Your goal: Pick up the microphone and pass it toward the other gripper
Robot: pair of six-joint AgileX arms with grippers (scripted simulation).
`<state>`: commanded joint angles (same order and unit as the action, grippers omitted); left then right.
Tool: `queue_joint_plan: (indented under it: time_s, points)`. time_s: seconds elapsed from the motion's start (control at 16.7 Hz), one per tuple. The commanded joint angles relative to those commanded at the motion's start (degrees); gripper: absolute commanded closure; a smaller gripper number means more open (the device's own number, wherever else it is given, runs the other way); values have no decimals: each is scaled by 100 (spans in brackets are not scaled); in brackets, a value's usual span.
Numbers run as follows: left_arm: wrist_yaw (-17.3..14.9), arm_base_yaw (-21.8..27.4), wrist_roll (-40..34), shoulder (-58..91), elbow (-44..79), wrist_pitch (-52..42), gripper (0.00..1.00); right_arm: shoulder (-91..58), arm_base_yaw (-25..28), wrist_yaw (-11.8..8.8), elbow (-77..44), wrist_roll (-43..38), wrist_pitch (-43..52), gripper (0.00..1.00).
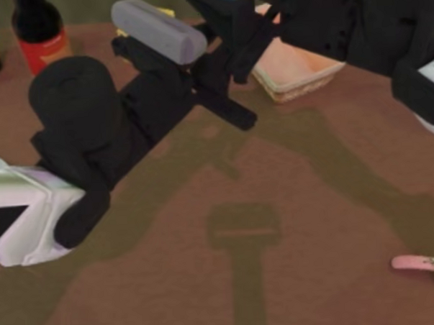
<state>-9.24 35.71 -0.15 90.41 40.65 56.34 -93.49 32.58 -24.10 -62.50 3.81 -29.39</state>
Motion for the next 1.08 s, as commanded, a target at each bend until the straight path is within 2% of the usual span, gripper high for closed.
queue_joint_plan:
  time_s: [0.24, 0.78, 1.08]
  points:
    - [0, 0, 0, 0, 0, 0, 100, 0, 0, 0, 0, 0, 0, 98]
    - [0, 0, 0, 0, 0, 0, 100, 0, 0, 0, 0, 0, 0, 100]
    - [0, 0, 0, 0, 0, 0, 62, 0, 0, 0, 0, 0, 0, 100]
